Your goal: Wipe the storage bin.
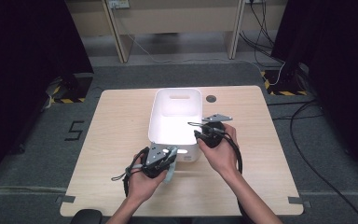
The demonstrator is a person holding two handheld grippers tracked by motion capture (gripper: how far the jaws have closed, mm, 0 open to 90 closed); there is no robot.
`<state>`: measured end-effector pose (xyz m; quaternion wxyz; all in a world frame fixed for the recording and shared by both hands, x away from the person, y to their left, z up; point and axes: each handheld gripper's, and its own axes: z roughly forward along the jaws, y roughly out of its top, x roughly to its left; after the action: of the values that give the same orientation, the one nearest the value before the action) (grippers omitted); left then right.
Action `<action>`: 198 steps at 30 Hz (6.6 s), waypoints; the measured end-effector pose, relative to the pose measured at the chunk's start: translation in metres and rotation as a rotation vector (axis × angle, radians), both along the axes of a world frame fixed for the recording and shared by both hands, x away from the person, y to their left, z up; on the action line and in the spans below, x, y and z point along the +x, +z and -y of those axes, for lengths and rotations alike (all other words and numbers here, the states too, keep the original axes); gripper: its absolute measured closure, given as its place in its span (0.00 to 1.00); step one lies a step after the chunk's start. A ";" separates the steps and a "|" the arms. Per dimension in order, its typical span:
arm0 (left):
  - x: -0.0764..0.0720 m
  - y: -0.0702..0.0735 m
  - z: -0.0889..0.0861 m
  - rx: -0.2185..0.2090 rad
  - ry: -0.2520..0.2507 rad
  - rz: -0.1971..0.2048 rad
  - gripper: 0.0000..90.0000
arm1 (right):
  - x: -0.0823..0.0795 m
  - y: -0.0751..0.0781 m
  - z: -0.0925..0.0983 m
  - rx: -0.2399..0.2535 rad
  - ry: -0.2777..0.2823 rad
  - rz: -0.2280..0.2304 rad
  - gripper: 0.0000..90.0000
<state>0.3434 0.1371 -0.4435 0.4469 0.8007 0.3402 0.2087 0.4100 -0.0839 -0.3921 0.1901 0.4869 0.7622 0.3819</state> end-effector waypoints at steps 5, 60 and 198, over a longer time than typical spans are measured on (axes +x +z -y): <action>0.001 -0.004 0.000 0.001 0.007 -0.005 0.89 | 0.000 0.000 0.000 -0.001 0.000 -0.001 0.73; 0.005 -0.043 0.007 0.083 0.015 -0.062 0.89 | 0.001 0.000 0.001 0.001 0.005 -0.003 0.73; -0.002 0.012 0.041 -0.034 -0.058 0.047 0.89 | 0.001 -0.001 0.001 0.004 0.005 -0.006 0.71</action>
<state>0.3411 0.0964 -0.4310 0.4743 0.7973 0.3095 0.2084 0.4115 -0.0846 -0.3927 0.1857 0.4867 0.7631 0.3825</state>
